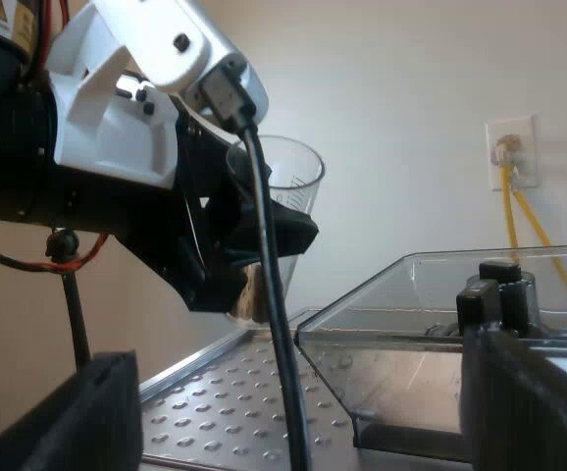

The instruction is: Pour the beans into the coffee machine

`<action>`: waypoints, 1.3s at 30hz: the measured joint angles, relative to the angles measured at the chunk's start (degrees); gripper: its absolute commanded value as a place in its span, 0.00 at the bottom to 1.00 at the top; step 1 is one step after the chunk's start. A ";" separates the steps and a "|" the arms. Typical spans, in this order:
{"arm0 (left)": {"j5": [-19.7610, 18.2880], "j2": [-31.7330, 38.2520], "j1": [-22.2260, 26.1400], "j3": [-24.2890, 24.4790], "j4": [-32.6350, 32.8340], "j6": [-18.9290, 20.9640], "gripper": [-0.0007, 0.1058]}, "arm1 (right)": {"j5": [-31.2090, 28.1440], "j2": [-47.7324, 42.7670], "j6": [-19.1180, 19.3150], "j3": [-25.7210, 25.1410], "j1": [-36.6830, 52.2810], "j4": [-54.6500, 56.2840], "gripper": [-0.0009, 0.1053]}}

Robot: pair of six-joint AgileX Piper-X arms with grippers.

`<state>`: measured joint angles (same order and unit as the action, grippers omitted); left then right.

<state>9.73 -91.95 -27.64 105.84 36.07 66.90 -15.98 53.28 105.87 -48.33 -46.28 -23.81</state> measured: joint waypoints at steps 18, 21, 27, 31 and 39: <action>0.00 0.00 0.00 0.12 -7.85 -11.60 0.26 | 0.00 0.00 0.00 0.00 0.00 0.00 0.65; 0.11 0.00 0.00 0.12 -8.27 -14.69 0.26 | 0.00 0.00 0.00 0.00 0.00 0.00 0.65; 0.11 -1.31 -0.98 0.12 -9.72 -21.76 0.26 | 0.00 0.00 0.00 0.00 0.00 0.00 0.65; 0.20 -1.67 -2.05 0.12 -10.40 -27.86 0.26 | 0.00 0.00 0.00 0.00 0.00 0.00 0.65; 0.20 -1.78 -2.74 0.12 -12.90 -36.46 0.26 | 0.00 0.00 0.00 0.00 0.00 0.00 0.65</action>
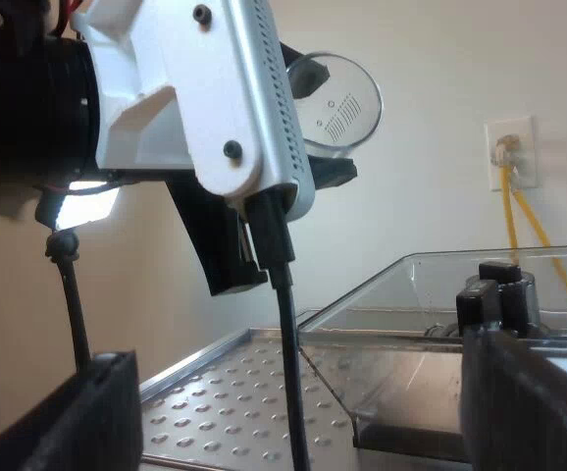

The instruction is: Pour the beans into the coffee machine

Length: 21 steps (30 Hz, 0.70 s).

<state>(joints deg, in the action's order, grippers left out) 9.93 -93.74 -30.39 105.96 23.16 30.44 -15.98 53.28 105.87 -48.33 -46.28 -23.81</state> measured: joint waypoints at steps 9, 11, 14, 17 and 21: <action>0.00 0.00 0.00 0.00 -0.18 -11.93 0.26 | 0.00 0.00 0.00 0.00 0.00 0.00 0.65; 0.00 0.00 0.00 0.00 -0.18 -14.63 0.26 | 0.00 0.00 0.00 0.00 0.00 0.00 0.65; 0.00 -0.13 0.00 0.00 -0.18 -17.12 0.26 | 0.00 0.00 0.00 0.00 0.00 0.00 0.65; 0.00 -0.55 0.00 0.00 -0.70 -18.86 0.26 | 0.00 0.00 0.00 0.00 0.00 0.00 0.65; 0.00 -1.95 0.00 0.00 -0.92 -21.82 0.26 | 0.00 0.00 0.00 0.00 0.00 0.00 0.65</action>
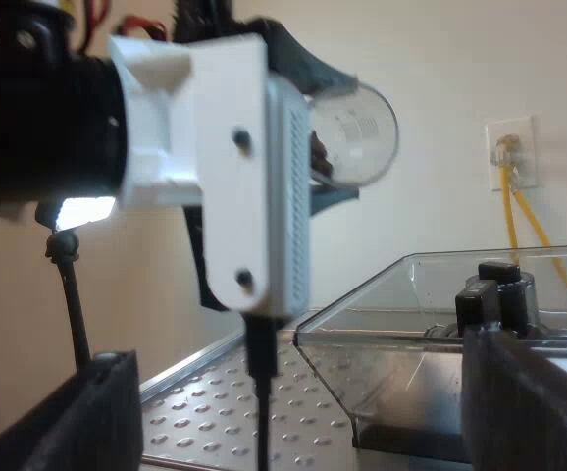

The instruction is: Pour the beans into the coffee machine

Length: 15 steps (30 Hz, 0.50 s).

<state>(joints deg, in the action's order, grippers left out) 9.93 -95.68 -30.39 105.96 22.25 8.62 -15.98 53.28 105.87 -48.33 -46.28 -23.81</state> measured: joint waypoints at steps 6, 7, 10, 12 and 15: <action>0.00 -1.65 0.00 0.00 -0.10 -6.67 0.26 | 0.00 0.00 0.00 0.00 0.00 0.00 0.65; 0.00 -1.80 0.00 0.00 -0.10 -7.52 0.26 | 0.00 0.00 0.00 0.00 0.00 0.00 0.65; 0.00 -1.95 -0.11 0.00 -0.10 -9.50 0.26 | 0.00 0.00 0.00 0.00 0.00 0.00 0.65; 0.00 -1.92 -0.11 0.00 -0.26 -9.92 0.26 | 0.00 0.00 0.00 0.00 0.00 0.00 0.65; -0.42 -1.92 -0.11 0.00 -0.88 -14.60 0.26 | 0.00 0.00 0.00 0.00 0.00 0.00 0.65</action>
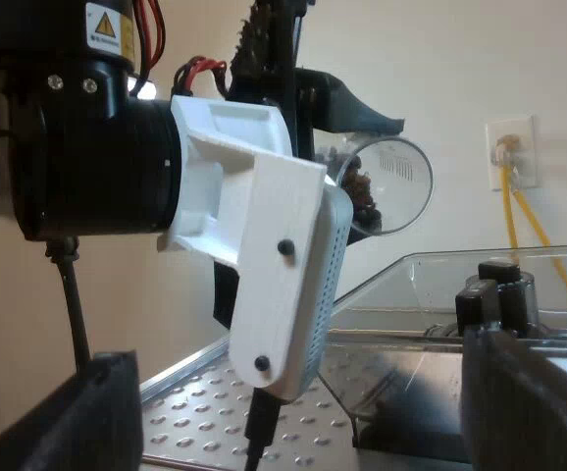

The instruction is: Pour the beans into the coffee machine

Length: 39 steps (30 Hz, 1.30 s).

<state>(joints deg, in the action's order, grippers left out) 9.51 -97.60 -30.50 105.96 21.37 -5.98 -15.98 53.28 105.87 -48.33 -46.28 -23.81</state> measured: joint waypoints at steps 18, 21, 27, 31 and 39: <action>-4.77 0.00 -0.11 0.10 -3.07 -9.38 0.26 | 0.00 0.00 0.00 0.00 0.00 0.00 0.65; -4.75 0.00 -0.11 0.10 -3.09 -9.38 0.26 | 0.00 0.00 0.00 0.00 0.00 0.00 0.65; -4.75 0.00 -0.11 0.10 -3.25 -10.28 0.26 | 0.00 0.00 0.00 0.00 0.00 0.00 0.65; -4.75 0.00 -0.11 0.10 -3.54 -10.27 0.26 | 0.00 0.00 0.00 0.00 0.00 0.00 0.65; -0.96 0.61 -0.11 0.10 -3.68 -5.05 0.26 | 0.00 0.00 0.00 0.00 0.00 0.00 0.65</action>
<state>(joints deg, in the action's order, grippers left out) 8.55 -96.99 -30.61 106.06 17.69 -11.03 -15.98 53.28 105.87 -48.33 -46.28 -23.81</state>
